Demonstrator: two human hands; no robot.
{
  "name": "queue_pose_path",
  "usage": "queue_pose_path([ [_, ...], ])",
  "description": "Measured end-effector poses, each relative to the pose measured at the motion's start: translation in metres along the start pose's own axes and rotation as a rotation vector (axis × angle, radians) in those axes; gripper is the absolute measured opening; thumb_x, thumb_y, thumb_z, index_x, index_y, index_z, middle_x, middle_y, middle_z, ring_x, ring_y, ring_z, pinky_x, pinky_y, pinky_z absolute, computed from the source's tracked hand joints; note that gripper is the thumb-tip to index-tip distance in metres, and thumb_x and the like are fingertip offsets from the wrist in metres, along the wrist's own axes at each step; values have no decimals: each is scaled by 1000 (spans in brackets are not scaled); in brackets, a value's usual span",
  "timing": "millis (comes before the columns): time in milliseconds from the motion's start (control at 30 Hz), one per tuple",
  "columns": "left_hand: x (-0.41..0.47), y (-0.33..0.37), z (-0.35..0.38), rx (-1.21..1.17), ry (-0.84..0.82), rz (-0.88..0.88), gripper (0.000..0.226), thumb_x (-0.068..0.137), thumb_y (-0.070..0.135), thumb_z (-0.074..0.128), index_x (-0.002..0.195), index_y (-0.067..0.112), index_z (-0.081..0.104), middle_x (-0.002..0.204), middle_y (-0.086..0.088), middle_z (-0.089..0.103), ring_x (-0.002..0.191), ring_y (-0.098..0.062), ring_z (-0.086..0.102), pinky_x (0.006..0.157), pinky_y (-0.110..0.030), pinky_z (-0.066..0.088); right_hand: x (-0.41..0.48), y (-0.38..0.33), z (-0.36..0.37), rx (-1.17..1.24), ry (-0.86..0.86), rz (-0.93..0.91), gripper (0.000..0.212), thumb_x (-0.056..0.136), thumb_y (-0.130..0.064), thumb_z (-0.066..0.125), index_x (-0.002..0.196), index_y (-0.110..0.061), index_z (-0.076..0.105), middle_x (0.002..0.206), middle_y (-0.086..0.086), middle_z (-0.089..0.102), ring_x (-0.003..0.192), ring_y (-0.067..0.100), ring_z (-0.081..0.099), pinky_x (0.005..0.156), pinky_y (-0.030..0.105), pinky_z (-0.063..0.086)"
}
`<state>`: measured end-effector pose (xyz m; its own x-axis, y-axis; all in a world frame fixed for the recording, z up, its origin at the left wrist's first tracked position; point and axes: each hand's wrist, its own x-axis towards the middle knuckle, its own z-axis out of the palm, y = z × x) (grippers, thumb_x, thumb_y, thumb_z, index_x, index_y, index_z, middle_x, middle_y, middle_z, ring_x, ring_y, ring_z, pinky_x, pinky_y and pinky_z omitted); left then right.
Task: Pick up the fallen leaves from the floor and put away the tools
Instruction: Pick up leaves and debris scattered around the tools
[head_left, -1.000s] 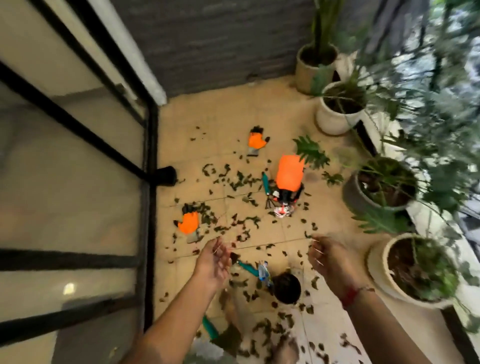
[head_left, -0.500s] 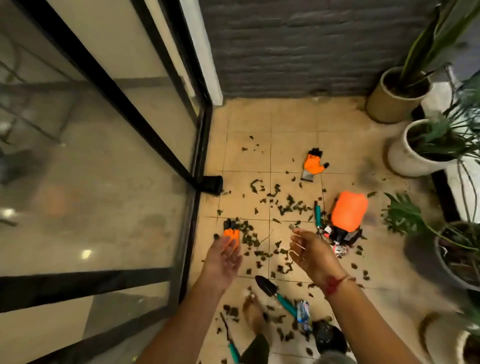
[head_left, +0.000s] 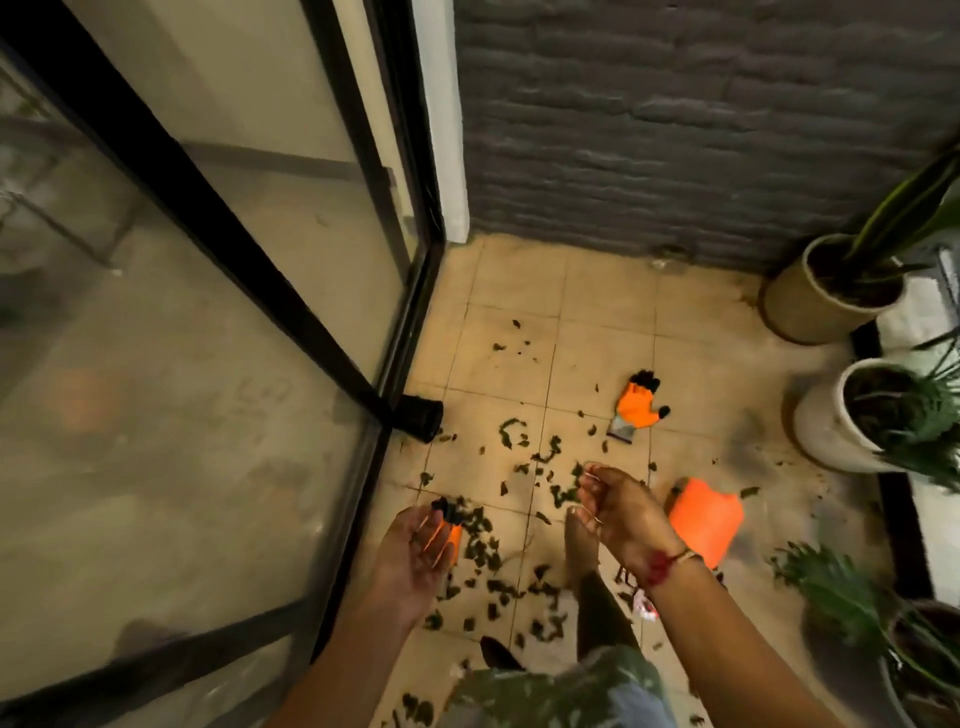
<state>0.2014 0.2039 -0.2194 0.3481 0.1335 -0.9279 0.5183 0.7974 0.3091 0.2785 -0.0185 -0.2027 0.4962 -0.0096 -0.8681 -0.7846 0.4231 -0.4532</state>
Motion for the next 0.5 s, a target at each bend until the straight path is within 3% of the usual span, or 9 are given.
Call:
queue_pose_path([
  [100, 37, 8, 51, -16, 18, -18, 18, 96, 26, 53, 96, 11, 63, 92, -7, 65, 85, -21, 60, 71, -33, 48, 44, -39, 8, -62, -21, 19, 20, 98, -19, 44, 96, -15, 63, 84, 1, 61, 80, 14, 58, 70, 28, 45],
  [200, 75, 17, 108, -59, 13, -8, 18, 97, 24, 50, 93, 11, 62, 92, -6, 63, 84, -20, 60, 75, -31, 47, 91, -82, 14, -111, -33, 6, 21, 98, -16, 42, 93, -13, 62, 78, 0, 59, 72, 14, 53, 74, 27, 43],
  [333, 125, 20, 167, 26, 15, 20, 21, 99, 25, 46, 110, 12, 60, 105, -4, 64, 105, -22, 57, 92, -35, 41, 155, -128, 16, -254, -56, -57, 19, 97, -10, 43, 90, -14, 61, 68, -3, 55, 54, 8, 50, 56, 22, 39],
  [500, 182, 31, 191, 205, 47, 75, 23, 101, 23, 42, 114, 13, 58, 112, -3, 62, 110, -21, 54, 92, -35, 39, 219, -151, 16, -359, 0, -62, 19, 96, -9, 47, 87, -13, 62, 75, 2, 59, 66, 13, 53, 62, 26, 40],
])
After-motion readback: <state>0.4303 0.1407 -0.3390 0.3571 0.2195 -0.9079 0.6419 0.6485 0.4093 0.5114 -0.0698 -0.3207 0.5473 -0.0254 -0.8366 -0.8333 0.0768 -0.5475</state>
